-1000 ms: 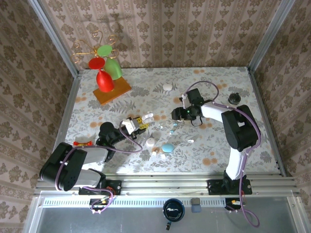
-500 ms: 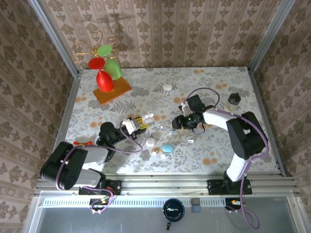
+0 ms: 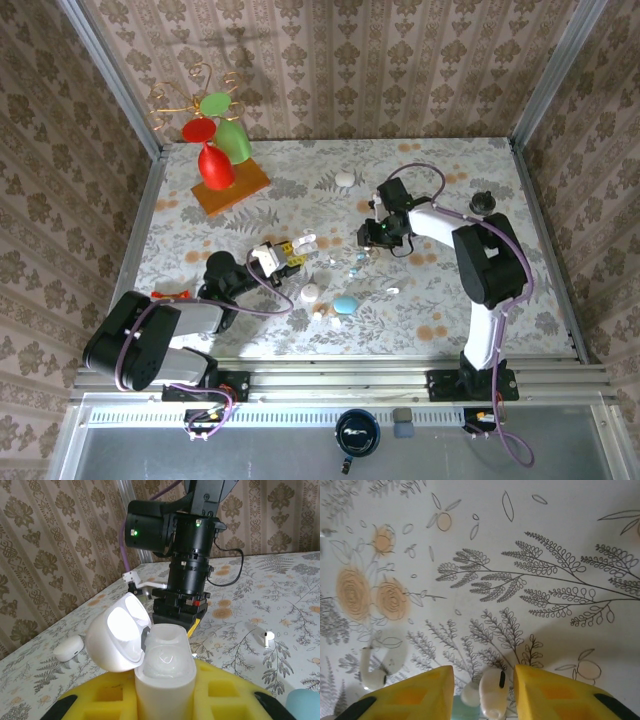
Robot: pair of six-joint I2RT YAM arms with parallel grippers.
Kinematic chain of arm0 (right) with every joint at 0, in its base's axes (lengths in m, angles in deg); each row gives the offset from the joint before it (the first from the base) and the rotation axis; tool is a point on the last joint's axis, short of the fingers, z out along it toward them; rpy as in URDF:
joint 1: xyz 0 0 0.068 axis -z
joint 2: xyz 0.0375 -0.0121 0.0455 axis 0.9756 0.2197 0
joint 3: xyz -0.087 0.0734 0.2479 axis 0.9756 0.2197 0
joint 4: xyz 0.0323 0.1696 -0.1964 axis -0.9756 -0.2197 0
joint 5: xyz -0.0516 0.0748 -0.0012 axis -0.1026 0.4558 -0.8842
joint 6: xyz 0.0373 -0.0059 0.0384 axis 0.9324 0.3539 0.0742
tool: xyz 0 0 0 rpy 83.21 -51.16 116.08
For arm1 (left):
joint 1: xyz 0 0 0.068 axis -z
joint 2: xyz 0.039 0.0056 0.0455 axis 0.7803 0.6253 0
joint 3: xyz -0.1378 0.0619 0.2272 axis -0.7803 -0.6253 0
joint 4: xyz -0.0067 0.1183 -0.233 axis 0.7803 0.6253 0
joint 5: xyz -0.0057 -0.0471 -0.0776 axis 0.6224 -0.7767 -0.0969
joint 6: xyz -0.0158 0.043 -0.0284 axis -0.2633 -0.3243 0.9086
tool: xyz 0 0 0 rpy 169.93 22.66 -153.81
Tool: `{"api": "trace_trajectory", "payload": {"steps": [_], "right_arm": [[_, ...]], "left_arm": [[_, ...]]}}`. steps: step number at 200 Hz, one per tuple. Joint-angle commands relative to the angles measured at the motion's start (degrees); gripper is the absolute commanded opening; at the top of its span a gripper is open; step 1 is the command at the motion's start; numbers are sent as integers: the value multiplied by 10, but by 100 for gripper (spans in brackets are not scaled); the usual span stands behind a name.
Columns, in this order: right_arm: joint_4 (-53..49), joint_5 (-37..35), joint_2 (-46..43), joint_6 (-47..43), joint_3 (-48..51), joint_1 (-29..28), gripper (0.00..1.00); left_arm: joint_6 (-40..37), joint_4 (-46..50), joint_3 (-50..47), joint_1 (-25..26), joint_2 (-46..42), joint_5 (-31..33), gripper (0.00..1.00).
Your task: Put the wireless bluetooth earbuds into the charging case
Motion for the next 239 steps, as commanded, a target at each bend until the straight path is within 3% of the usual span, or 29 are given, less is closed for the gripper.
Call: {"api": "trace_trajectory", "payload": {"steps": [1, 35, 68, 95, 142, 184, 213, 239], "right_arm": [[-37, -7, 17, 1, -14, 0, 35], [-46, -17, 22, 1, -14, 0, 22], [-55, -58, -7, -3, -4, 1, 18], [-70, -110, -38, -22, 5, 1, 18], [-154, -312, -47, -64, 10, -4, 18], [-189, -422, -20, -66, -2, -35, 18], [-207, -445, 8, -56, -21, -62, 19], [-208, -420, 13, -35, -25, -76, 26]], "left_arm": [[2, -26, -1, -2, -12, -8, 0], [0, -27, -1, -3, -9, -8, 0], [-4, -26, 0, -2, -8, -9, 0], [-7, -27, 0, -3, -5, -9, 0], [-9, -27, -1, -3, -7, -11, 0], [-11, -27, -1, -2, -5, -14, 0], [-10, -27, -1, -3, -7, -14, 0], [-11, -27, -2, -3, -8, -13, 0]]}}
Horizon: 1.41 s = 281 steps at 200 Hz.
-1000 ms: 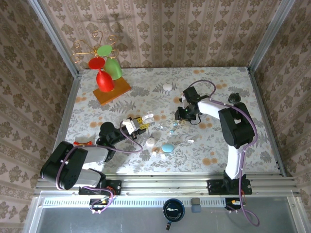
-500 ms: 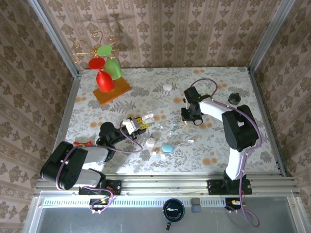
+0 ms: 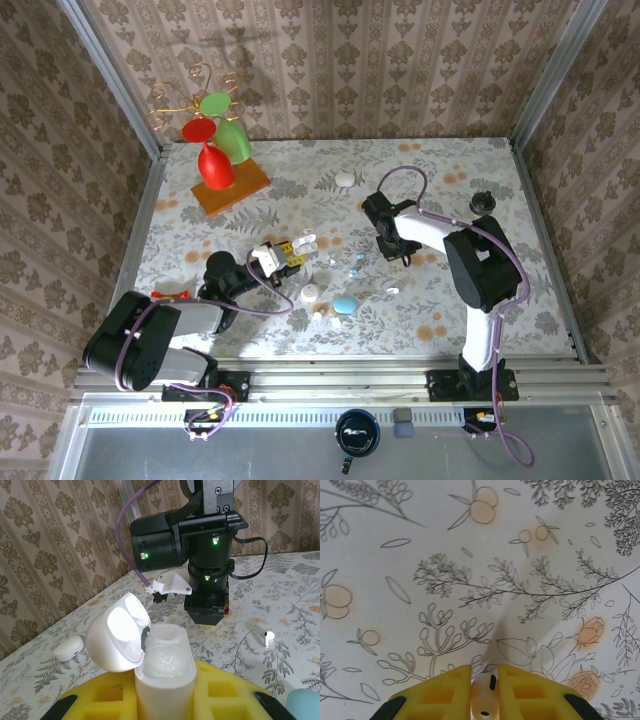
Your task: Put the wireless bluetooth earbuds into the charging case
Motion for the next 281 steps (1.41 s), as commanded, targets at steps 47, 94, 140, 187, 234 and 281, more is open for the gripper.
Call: {"api": "trace_trajectory", "payload": {"steps": [47, 94, 140, 187, 234, 281], "right_arm": [[-23, 36, -8, 58, -7, -33, 37], [-14, 85, -32, 96, -1, -38, 37], [-4, 105, -25, 115, 5, -53, 25], [-20, 72, -4, 104, -10, -59, 19], [-95, -9, 21, 54, -63, -82, 18], [-180, -99, 74, -6, -116, -86, 17]], "left_arm": [[-10, -27, 1, -3, -1, -17, 0], [-10, -29, 7, -3, 7, -22, 0], [-11, -30, 9, -2, 13, -25, 0], [-10, -31, 7, -3, 11, -26, 0], [-11, -31, 8, -3, 10, -26, 0], [-14, -31, 0, -3, -5, -6, 0]]}}
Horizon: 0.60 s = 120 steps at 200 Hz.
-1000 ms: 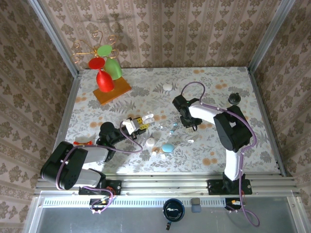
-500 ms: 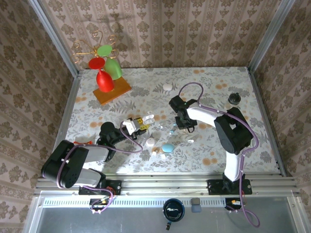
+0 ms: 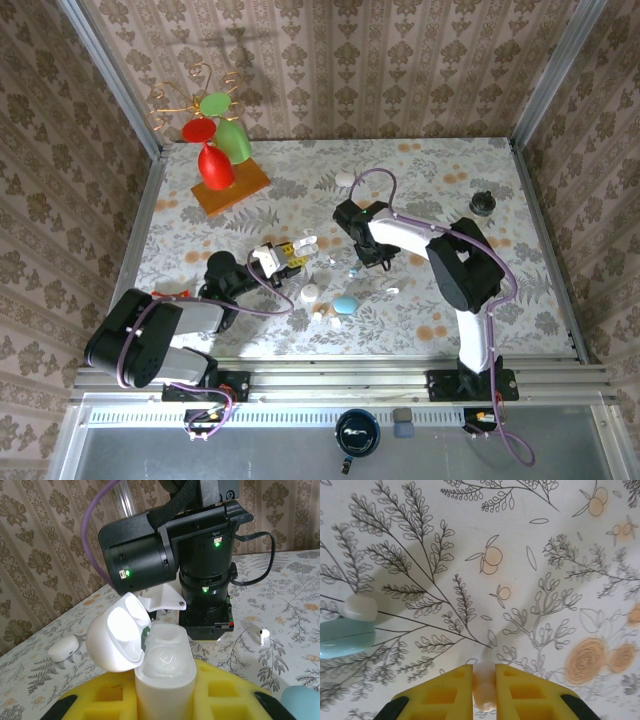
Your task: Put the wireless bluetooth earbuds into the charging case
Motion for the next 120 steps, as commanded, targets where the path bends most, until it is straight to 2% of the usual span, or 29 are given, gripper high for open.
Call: {"api": "trace_trajectory", "payload": {"steps": [1, 39, 88, 120], "right_arm": [[-79, -83, 32, -44, -30, 0, 17], [-115, -133, 71, -79, -64, -3, 17], [-105, -106, 113, -79, -77, -16, 19], [-99, -78, 108, -65, -85, -37, 31]], "left_arm": [[-13, -26, 0, -3, -14, 4, 0], [-15, -25, -2, -4, -20, 7, 0], [-17, -24, -5, -3, -27, 8, 0], [-17, -24, -7, -3, -28, 9, 0]]}}
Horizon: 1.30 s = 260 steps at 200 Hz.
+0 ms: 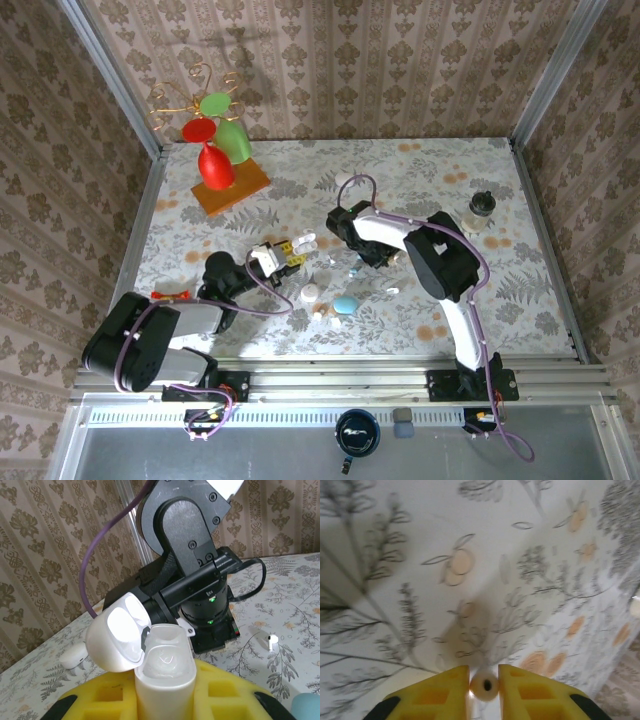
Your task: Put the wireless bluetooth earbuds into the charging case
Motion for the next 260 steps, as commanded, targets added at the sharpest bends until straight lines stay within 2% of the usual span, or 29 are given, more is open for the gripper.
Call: {"api": "trace_trajectory", "payload": {"steps": [1, 51, 69, 98, 119, 145, 164, 174, 201, 260], "right_arm": [[-6, 32, 12, 6, -13, -20, 31], [4, 69, -34, 39, -18, -31, 35], [44, 102, -87, 45, 11, -23, 43], [139, 177, -184, 66, 90, 19, 44], [211, 263, -247, 96, 159, 69, 47], [344, 420, -320, 162, 266, 155, 47], [414, 535, -347, 202, 331, 211, 45], [439, 566, -354, 216, 358, 227, 44], [490, 620, -355, 247, 408, 256, 42], [530, 629, -316, 266, 446, 280, 38]], "left_arm": [[-10, -20, -6, -3, -11, -1, 0], [-10, -20, -4, -3, -6, -4, 0], [-10, -20, -3, -3, -7, -4, 0], [-13, -19, -3, -3, -5, -5, 0], [-14, -20, 0, -4, -1, -10, 0], [-13, -20, 4, -4, 3, -16, 0], [-12, -20, 5, -4, 6, -11, 0], [-12, -21, 5, -3, 7, -12, 0], [-10, -20, 6, -3, 8, -12, 0], [-9, -19, 2, -2, 2, -4, 0]]}}
